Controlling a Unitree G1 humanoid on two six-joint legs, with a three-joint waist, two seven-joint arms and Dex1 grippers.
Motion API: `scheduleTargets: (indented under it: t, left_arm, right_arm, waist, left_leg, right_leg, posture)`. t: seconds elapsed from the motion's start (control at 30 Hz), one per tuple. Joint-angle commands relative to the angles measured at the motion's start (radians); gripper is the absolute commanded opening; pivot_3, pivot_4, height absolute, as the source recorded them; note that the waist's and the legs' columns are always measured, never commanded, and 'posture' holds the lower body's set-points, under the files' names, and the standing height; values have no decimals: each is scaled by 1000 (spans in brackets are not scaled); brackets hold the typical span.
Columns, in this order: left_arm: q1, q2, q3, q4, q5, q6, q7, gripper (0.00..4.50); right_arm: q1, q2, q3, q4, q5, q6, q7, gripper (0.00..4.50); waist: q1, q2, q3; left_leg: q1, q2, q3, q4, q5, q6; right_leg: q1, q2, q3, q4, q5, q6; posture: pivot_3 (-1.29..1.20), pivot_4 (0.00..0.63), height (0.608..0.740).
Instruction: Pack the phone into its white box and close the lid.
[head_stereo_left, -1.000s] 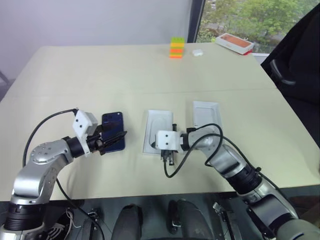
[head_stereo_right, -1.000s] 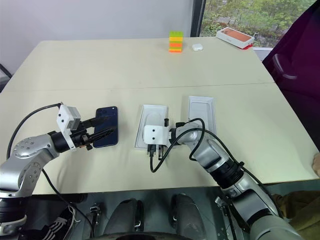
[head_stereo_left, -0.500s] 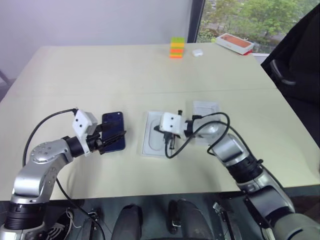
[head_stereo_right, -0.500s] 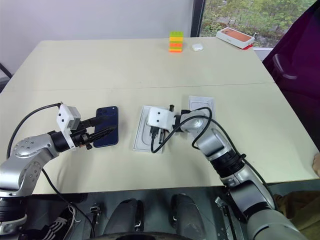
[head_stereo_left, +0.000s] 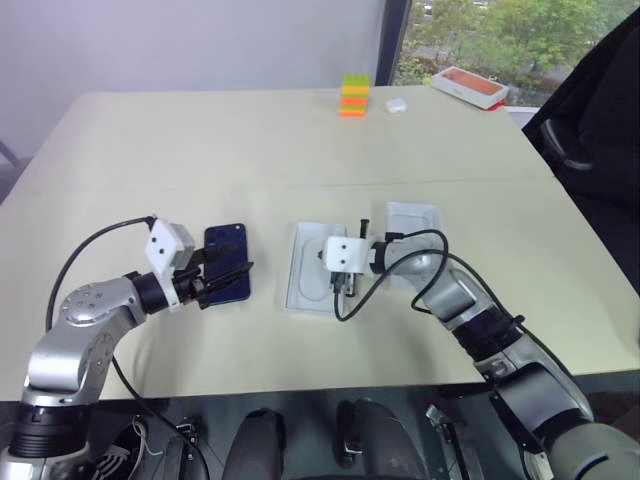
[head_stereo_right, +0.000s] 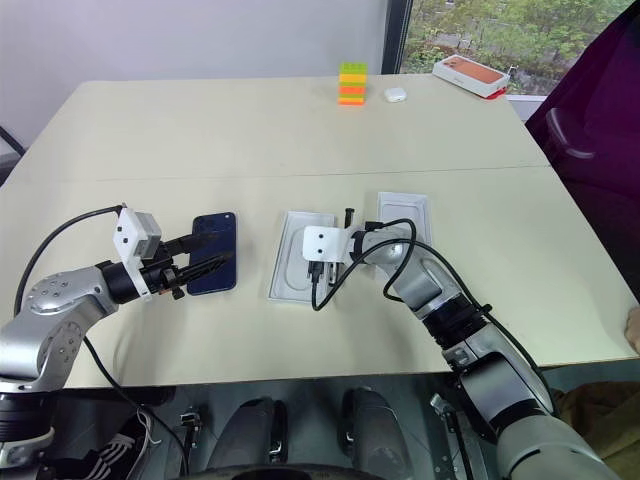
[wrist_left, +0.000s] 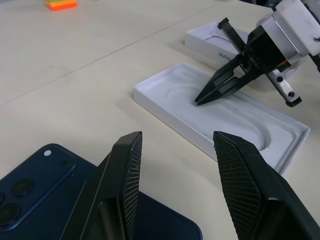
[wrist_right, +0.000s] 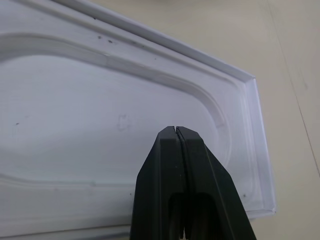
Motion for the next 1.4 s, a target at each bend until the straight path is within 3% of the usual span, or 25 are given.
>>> scheduleTargets:
  t: [0.03,0.27,0.67,0.97,1.2,1.4]
  left_arm:
    - [-13,8,17,-4,-1,-17,-1,2391]
    - [-24,1,14,12,6,-22,3,2391]
    - [-99,73,126,131,-118,164,-5,2391]
    - [-226,75,259,311,-279,460,111,2391]
    - [-268,91,264,446,-295,577,122,2391]
    - [-333,105,196,584,-246,670,136,2391]
  right_arm:
    - [6,16,-27,-16,45,-4,25,46]
    - [-41,23,-93,42,111,-118,7,46]
    - [-59,76,-231,-24,319,57,54,46]
    - [-74,181,-176,-64,292,117,-9,46]
    - [-121,247,-182,-81,350,250,-5,46]
    - [-161,329,-83,-2,264,280,-66,46]
  waist:
    - [0,0,0]
    - [0,0,0]
    - [0,0,0]
    - [-2,0,0]
    - [-2,0,0]
    - [-6,0,0]
  left_leg:
    - [0,0,0,0,0,0]
    - [0,0,0,0,0,0]
    - [0,1,0,0,0,0]
    - [0,2,0,0,0,0]
    - [0,2,0,0,0,0]
    - [0,2,0,0,0,0]
  right_leg:
    - [0,0,0,0,0,0]
    - [0,0,0,0,0,0]
    - [0,0,0,0,0,0]
    - [0,1,0,1,0,0]
    - [-1,0,0,1,0,0]
    - [-1,1,0,2,0,0]
  posture:
    - [0,150,740]
    - [0,150,740]
    - [0,150,740]
    - [0,150,740]
    - [0,150,740]
    - [0,150,740]
